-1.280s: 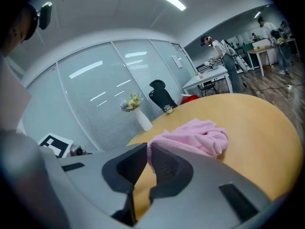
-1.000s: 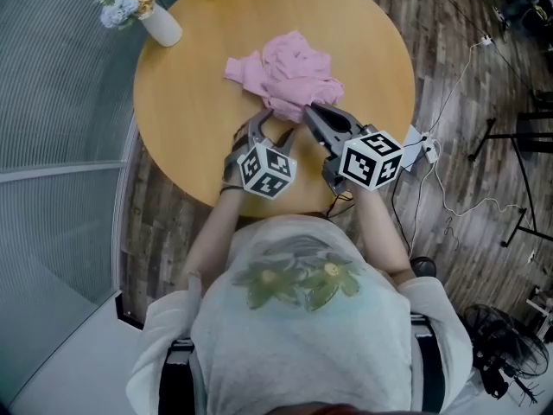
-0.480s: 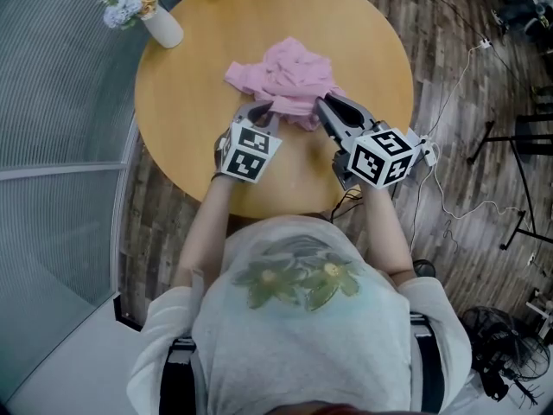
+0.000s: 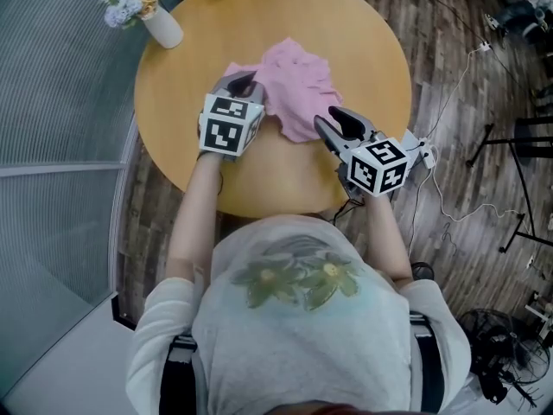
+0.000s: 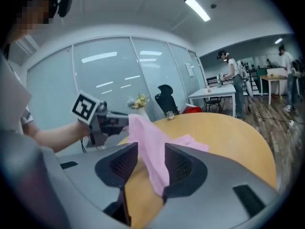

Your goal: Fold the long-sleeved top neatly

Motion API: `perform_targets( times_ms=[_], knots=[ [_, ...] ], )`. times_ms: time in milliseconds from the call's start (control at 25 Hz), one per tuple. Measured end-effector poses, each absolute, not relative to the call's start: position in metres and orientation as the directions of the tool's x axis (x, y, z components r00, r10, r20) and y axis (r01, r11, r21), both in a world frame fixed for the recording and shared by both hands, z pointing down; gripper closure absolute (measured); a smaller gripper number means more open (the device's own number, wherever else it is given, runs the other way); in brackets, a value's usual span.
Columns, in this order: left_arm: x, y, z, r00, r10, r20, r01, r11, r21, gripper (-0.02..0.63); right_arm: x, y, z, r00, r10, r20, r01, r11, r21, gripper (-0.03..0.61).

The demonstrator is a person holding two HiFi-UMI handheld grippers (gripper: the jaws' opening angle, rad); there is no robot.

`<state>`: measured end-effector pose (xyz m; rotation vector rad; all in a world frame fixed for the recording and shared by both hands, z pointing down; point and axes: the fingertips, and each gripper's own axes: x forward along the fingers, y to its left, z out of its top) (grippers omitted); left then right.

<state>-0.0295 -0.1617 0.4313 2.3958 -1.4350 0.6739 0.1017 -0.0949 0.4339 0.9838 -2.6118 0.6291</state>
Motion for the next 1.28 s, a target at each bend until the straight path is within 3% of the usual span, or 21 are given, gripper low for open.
perform_targets(
  times_ms=[80, 280, 560, 720, 800, 1120, 1280],
  knots=[
    [-0.030, -0.161, 0.423, 0.395, -0.765, 0.509, -0.883, -0.469, -0.019, 0.597, 0.096, -0.079, 0.457, -0.709, -0.510, 0.487, -0.669, 0.703, -0.239, 0.383],
    [-0.030, -0.157, 0.407, 0.394, -0.779, 0.488, -0.889, -0.459, -0.015, 0.598, 0.068, -0.045, 0.531, -0.655, -0.414, 0.633, -0.630, 0.761, -0.154, 0.377],
    [-0.024, -0.136, 0.382, 0.408, -0.801, 0.438, -0.900, -0.433, 0.047, 0.598, 0.065, -0.067, 0.619, -0.405, -0.537, 0.740, -0.703, 0.700, 0.123, 0.364],
    [-0.019, -0.125, 0.376, 0.418, -0.802, 0.427, -0.899, -0.433, 0.066, 0.598, 0.062, -0.090, 0.628, -0.308, -0.617, 0.724, -0.696, 0.665, 0.270, 0.378],
    [-0.022, -0.122, 0.377, 0.405, -0.808, 0.427, -0.903, -0.425, 0.053, 0.598, 0.064, -0.095, 0.619, -0.313, -0.636, 0.705, -0.709, 0.650, 0.272, 0.532],
    [-0.086, -0.107, 0.422, 0.244, -0.825, 0.510, -0.952, -0.303, -0.035, 0.597, 0.150, -0.090, 0.570, -0.323, -0.716, 0.619, -0.858, 0.498, 0.128, 0.541],
    [-0.094, -0.094, 0.447, 0.226, -0.805, 0.549, -0.954, -0.298, -0.043, 0.597, 0.181, -0.099, 0.531, -0.290, -0.796, 0.530, -0.894, 0.423, 0.145, 0.543]
  ],
)
